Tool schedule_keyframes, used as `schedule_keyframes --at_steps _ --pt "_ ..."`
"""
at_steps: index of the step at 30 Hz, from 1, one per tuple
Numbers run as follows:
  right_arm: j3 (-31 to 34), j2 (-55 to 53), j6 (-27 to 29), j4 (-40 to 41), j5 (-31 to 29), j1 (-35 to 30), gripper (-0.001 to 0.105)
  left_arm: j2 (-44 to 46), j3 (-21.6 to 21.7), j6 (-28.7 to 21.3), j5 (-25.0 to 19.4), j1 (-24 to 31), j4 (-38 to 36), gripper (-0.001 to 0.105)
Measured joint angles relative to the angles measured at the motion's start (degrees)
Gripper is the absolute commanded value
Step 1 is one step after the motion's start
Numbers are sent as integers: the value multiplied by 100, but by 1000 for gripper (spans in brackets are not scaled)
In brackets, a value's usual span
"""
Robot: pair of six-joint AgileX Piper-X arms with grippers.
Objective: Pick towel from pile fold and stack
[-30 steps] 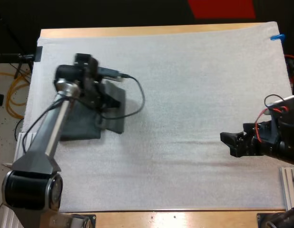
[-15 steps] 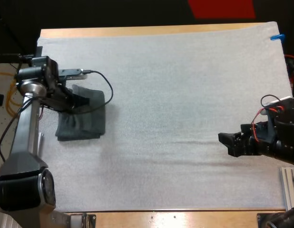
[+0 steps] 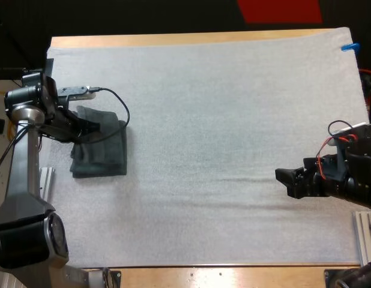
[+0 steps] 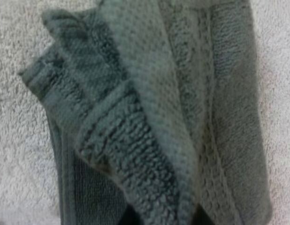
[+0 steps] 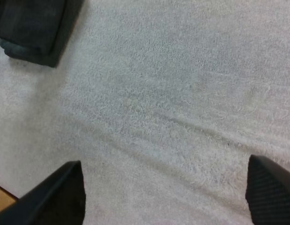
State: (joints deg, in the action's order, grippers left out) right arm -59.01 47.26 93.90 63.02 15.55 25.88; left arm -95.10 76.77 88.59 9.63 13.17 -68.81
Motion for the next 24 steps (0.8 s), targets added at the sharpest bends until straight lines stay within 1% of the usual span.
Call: schedule_keyframes --at_steps 2,4,5,6,7,8,9,14,16,19,22,24 --pt "0 0 0 0 51 0 69 0 0 -26 0 6 51 16" --pt "0 0 0 0 70 0 69 0 0 -27 0 6 79 27" --pt "0 0 0 0 75 0 69 0 0 -27 0 6 102 30" --pt "0 0 0 0 83 0 69 3 0 -27 -14 6 117 36" --pt "0 0 0 0 84 0 69 15 0 -27 -75 6 134 42" --pt "0 0 0 0 84 0 69 15 0 -27 -159 6 145 45" --pt "0 0 0 0 84 0 69 17 0 -27 -248 6 158 46" --pt "0 0 0 0 84 0 69 28 0 -34 -919 6 272 46" --pt "0 0 0 0 84 0 69 28 0 -34 -1097 6 281 46" --pt "0 0 0 0 84 0 69 28 0 -34 -1112 6 281 46" --pt "0 0 0 0 84 0 69 28 -1 17 -753 6 217 46" --pt "0 0 0 -2 84 0 69 32 -86 87 -477 4 224 46"
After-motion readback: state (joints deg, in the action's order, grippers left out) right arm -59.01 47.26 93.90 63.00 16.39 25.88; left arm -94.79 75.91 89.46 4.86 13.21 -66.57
